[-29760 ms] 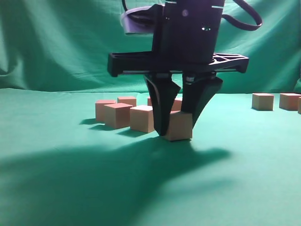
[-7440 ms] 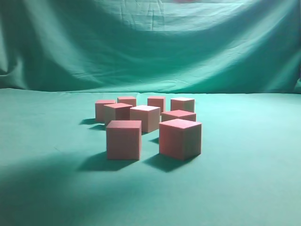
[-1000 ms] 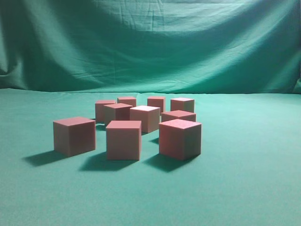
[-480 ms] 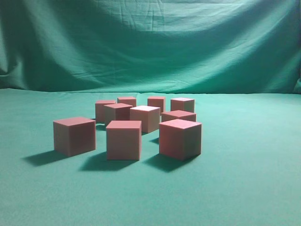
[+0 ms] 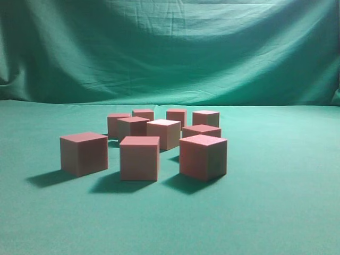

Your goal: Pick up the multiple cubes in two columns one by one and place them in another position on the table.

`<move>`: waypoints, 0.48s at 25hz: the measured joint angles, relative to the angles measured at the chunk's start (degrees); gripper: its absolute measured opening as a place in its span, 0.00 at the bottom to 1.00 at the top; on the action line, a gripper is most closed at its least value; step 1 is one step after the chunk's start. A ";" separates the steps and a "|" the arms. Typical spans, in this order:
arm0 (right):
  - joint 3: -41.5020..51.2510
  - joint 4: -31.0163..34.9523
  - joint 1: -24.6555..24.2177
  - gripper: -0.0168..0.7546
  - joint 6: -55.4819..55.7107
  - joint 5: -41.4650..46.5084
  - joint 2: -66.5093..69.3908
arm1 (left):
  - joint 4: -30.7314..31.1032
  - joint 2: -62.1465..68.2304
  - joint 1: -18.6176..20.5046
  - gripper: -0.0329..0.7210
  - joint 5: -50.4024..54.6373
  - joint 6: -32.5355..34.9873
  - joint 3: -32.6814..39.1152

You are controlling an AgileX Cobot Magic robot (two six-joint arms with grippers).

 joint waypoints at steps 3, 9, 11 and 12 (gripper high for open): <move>0.00 0.00 0.02 0.02 0.00 -0.23 0.00 | 0.00 0.00 0.00 0.04 0.00 0.00 0.00; 0.02 0.00 0.02 0.02 0.00 -0.35 0.00 | 0.00 0.00 0.00 0.04 0.00 0.00 0.00; 0.02 0.00 0.02 0.02 0.00 -0.45 0.00 | 0.00 0.00 0.00 0.04 0.00 0.00 0.00; 0.02 0.00 0.02 0.02 0.00 -0.45 0.00 | 0.00 0.00 0.00 0.04 0.00 0.00 0.00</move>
